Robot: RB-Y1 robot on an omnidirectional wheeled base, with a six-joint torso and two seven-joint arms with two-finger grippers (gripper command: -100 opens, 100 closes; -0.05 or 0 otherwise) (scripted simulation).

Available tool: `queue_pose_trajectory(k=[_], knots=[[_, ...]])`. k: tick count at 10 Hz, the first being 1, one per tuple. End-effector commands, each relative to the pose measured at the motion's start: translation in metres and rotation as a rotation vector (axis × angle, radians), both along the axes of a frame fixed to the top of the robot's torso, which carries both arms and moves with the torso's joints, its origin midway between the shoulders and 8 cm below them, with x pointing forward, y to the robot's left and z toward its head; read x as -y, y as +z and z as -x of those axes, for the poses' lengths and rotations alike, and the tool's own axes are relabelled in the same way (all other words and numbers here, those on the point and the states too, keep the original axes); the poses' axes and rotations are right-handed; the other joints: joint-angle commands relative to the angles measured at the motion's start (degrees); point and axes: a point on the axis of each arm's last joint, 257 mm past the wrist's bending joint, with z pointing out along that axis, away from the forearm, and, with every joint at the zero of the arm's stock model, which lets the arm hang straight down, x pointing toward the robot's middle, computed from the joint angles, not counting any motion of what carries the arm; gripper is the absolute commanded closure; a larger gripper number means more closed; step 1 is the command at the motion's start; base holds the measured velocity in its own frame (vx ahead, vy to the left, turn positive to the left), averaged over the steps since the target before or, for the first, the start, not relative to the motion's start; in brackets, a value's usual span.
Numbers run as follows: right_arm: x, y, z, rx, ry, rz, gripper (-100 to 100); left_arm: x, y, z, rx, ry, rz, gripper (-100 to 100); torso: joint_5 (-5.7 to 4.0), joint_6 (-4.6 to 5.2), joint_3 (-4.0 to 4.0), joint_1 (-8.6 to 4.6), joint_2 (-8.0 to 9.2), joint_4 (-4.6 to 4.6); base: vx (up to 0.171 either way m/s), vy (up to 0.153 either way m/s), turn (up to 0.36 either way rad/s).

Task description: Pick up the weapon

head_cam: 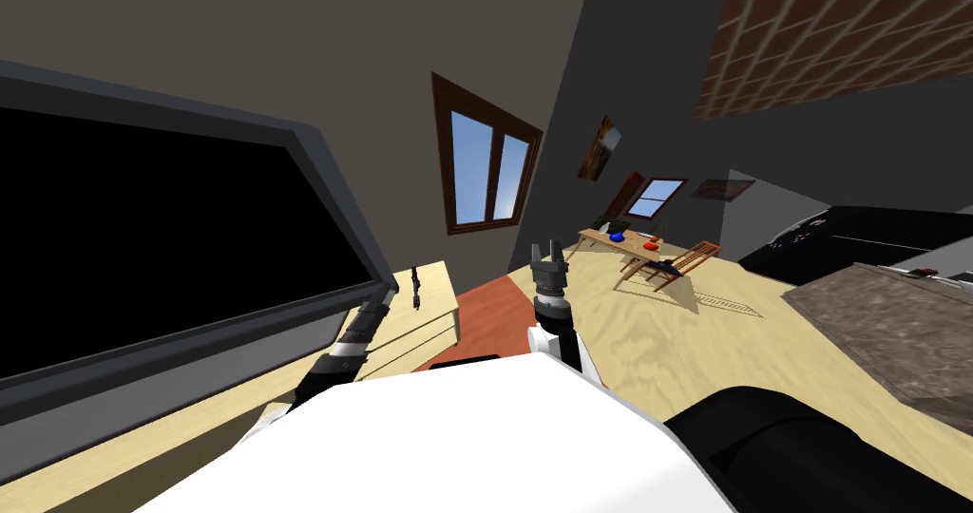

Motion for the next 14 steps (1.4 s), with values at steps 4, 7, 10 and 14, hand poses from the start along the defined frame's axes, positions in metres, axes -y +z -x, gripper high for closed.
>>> queue_pose_trajectory(k=[4,7,10,14], knots=[[0.000,0.000,0.000,0.000,0.000,0.000,0,-0.015,-0.085,0.019,-0.220,-0.048,-0.078,-100,-0.01,-0.01,-0.04,-0.05,-0.08,-0.02,0.029,-0.071,-0.137],[0.000,0.000,0.000,0.000,0.000,0.000,0,-0.027,-0.135,0.038,-0.352,-0.074,-0.125,-100,-0.05,-0.03,-0.11,-0.16,-0.18,-0.04,0.063,-0.096,-0.118],[0.000,0.000,0.000,0.000,0.000,0.000,0,-0.041,-0.177,0.061,-0.471,-0.100,-0.166,-100,-0.02,-0.01,-0.08,-0.08,-0.13,-0.03,0.056,-0.079,-0.140],[0.000,0.000,0.000,0.000,0.000,0.000,0,-0.081,-0.247,0.115,-0.688,-0.115,-0.231,-100,-0.04,-0.01,-0.15,-0.12,-0.27,-0.06,0.097,-0.093,-0.139]])
